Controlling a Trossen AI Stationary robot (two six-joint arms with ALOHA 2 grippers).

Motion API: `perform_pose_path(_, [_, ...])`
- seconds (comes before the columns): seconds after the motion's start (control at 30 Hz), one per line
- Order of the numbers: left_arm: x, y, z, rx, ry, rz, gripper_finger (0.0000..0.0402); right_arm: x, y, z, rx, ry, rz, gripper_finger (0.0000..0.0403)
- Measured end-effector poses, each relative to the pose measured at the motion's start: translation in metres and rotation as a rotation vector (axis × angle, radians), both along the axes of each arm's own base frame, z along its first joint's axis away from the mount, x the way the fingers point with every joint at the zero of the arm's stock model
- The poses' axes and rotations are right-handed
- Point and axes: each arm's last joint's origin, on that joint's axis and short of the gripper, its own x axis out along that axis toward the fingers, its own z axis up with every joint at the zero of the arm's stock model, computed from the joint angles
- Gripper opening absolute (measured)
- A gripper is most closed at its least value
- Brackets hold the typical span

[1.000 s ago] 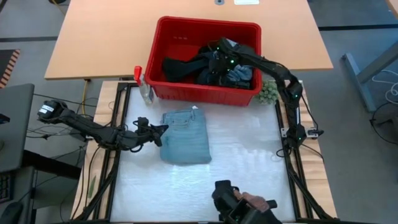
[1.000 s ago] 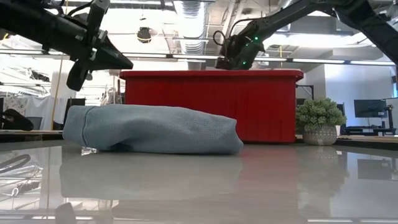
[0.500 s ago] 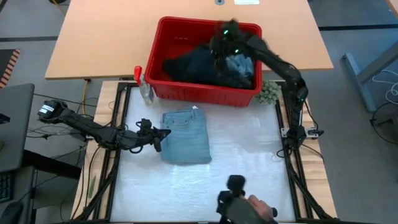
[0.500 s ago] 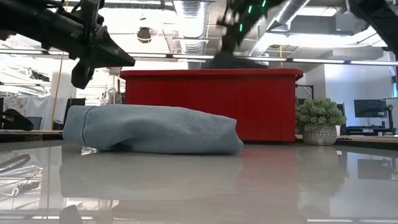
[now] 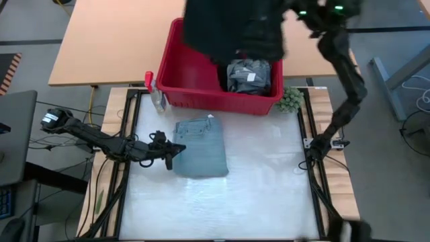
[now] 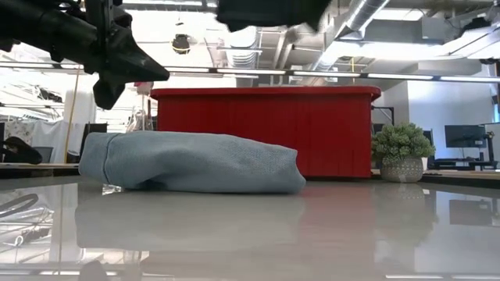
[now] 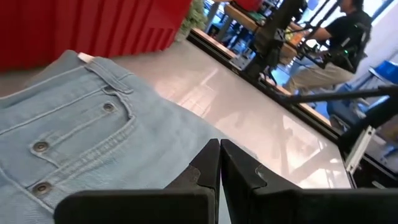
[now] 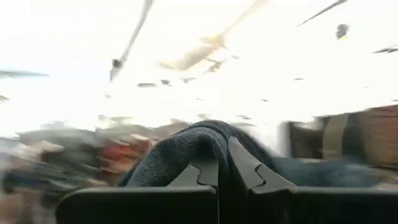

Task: Fold laundry
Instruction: Fold the black pants from the red laundry bin

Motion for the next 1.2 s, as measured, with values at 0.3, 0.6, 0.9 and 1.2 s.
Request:
perform_pose_path(0.3, [0.001, -0.004, 0.000, 0.007, 0.016, -0.131, 0.0000, -0.018, 0.094, 0.007, 0.087, 0.165, 0.456, 0.0029])
perform_pose_path(0.6, [0.001, -0.006, 0.000, 0.024, 0.025, -0.223, 0.0000, -0.022, 0.191, -0.084, 0.485, 1.085, 0.459, 0.0044])
perform_pose_path(0.9, [0.002, -0.008, 0.006, -0.078, -0.054, -0.245, 0.0000, 0.023, 0.275, -0.189, 0.491, 1.415, 0.344, 0.0042])
perform_pose_path(1.2, [0.032, -0.043, 0.033, 0.079, -0.129, -0.293, 0.0023, 0.053, 0.297, -0.277, 0.421, 1.516, 0.474, 0.0070])
